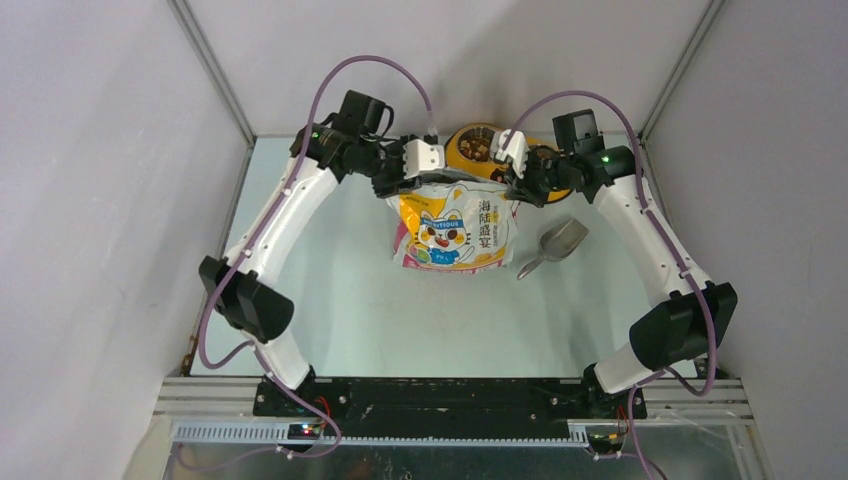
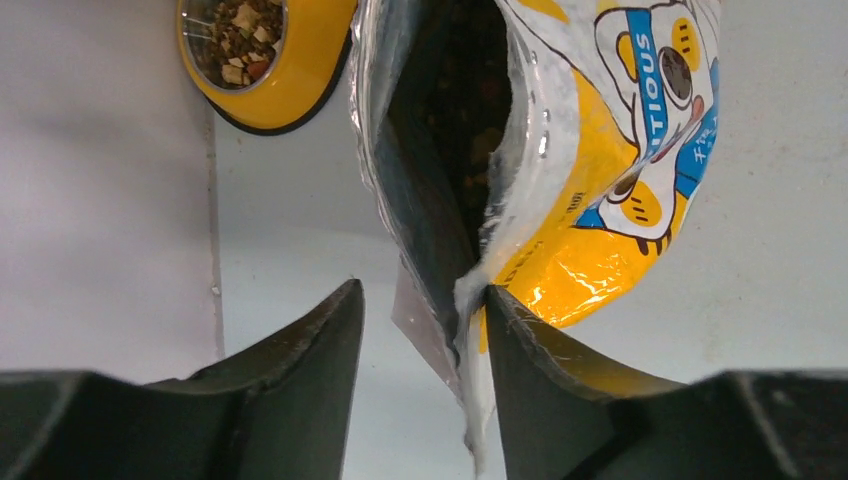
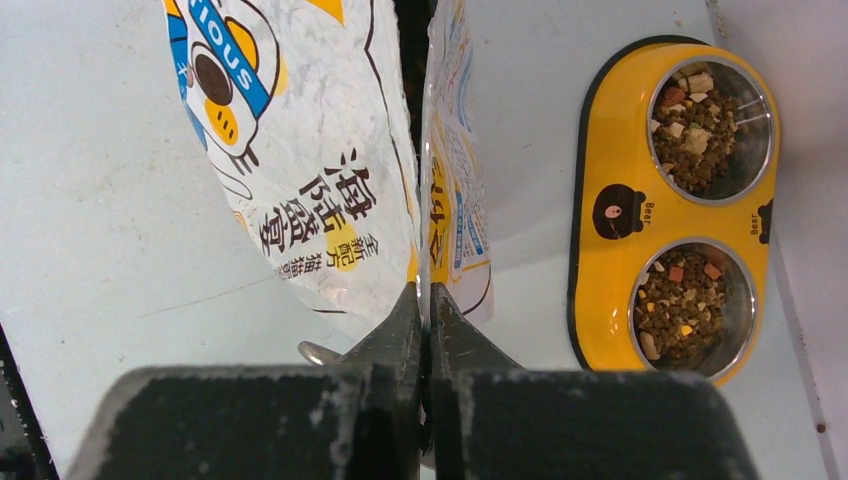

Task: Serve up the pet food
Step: Close the pet food bag at the center of the board.

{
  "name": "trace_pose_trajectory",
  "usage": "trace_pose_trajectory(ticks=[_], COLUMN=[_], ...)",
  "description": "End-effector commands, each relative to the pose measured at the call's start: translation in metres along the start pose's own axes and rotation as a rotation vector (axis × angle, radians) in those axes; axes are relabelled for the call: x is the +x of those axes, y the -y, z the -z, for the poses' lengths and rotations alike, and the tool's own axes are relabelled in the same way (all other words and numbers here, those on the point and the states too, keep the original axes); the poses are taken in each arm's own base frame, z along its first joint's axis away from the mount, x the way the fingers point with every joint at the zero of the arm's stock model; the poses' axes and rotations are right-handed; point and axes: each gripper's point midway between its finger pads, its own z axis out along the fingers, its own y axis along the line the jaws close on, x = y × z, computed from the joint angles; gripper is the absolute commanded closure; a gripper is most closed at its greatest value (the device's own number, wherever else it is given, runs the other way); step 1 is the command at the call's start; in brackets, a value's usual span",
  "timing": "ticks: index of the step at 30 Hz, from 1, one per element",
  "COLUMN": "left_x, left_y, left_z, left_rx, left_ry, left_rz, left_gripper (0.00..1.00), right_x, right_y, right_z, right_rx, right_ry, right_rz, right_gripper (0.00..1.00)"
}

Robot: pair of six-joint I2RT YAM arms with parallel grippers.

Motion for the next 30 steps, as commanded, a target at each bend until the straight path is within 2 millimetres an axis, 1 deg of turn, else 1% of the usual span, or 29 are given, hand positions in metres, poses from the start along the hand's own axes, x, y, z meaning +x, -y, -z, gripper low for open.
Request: trace_pose_trajectory(ticks=[1, 3, 4, 7, 8, 10, 11, 12, 13, 14, 15, 16, 17, 18, 19, 20, 23, 27, 30], left_x=[-0.001, 0.001, 0.003, 0.005, 0.007, 0.008, 0.008, 0.009, 0.009, 0.010, 0.011, 0.012, 0.014, 0.016, 0.016, 0.016, 0.012, 0.010, 0.015], left_y=[0.004, 0.012, 0.017, 0.027, 0.030, 0.030, 0.029, 0.029, 0.029, 0.029, 0.030, 0.031, 0.033, 0.035, 0.034, 0.034, 0.032, 0.033, 0.038], left_z=[-0.004, -0.007, -0.009, -0.010, -0.011, -0.012, -0.012, -0.012, -0.012, -0.012, -0.011, -0.011, -0.011, -0.011, -0.010, -0.009, -0.006, -0.002, -0.001], left_rx=[0.039, 0.070, 0.087, 0.115, 0.123, 0.114, 0.109, 0.109, 0.108, 0.108, 0.111, 0.113, 0.121, 0.127, 0.126, 0.125, 0.116, 0.129, 0.150], left_ry=[-0.026, -0.034, -0.040, -0.047, -0.053, -0.055, -0.055, -0.059, -0.059, -0.063, -0.067, -0.071, -0.079, -0.086, -0.088, -0.086, -0.067, -0.054, -0.068], left_rz=[0.005, -0.007, -0.017, -0.029, -0.034, -0.033, -0.035, -0.034, -0.033, -0.032, -0.030, -0.029, -0.026, -0.023, -0.023, -0.021, -0.008, -0.005, -0.012], left_gripper=[0.47, 0.53, 0.58, 0.64, 0.74, 0.96, 0.98, 1.00, 1.00, 1.00, 1.00, 1.00, 1.00, 1.00, 1.00, 1.00, 1.00, 1.00, 1.00], right_x=[-0.027, -0.029, -0.031, -0.033, -0.034, -0.035, -0.036, -0.036, -0.037, -0.040, -0.041, -0.043, -0.043, -0.044, -0.041, -0.044, -0.041, -0.040, -0.032], right_y=[0.019, 0.021, 0.023, 0.027, 0.029, 0.031, 0.032, 0.032, 0.031, 0.030, 0.028, 0.025, 0.020, 0.017, 0.011, 0.009, 0.000, 0.000, -0.001], right_z=[0.025, 0.027, 0.029, 0.034, 0.035, 0.036, 0.037, 0.037, 0.038, 0.038, 0.039, 0.038, 0.038, 0.035, 0.033, 0.028, 0.015, 0.003, -0.005], right_rx=[0.086, 0.088, 0.091, 0.094, 0.096, 0.097, 0.099, 0.098, 0.097, 0.092, 0.091, 0.086, 0.082, 0.083, 0.080, 0.087, 0.075, 0.082, 0.089], right_ry=[0.070, 0.078, 0.083, 0.100, 0.103, 0.105, 0.107, 0.109, 0.113, 0.120, 0.124, 0.126, 0.124, 0.115, 0.105, 0.097, 0.063, 0.042, 0.011], right_rz=[0.046, 0.039, 0.037, 0.016, 0.010, 0.004, 0.005, 0.004, 0.004, 0.009, 0.016, 0.042, 0.060, 0.102, 0.120, 0.168, 0.219, 0.238, 0.253], right_gripper=[1.00, 1.00, 1.00, 1.00, 1.00, 1.00, 1.00, 0.98, 0.90, 0.79, 0.73, 0.64, 0.60, 0.54, 0.52, 0.49, 0.47, 0.45, 0.46])
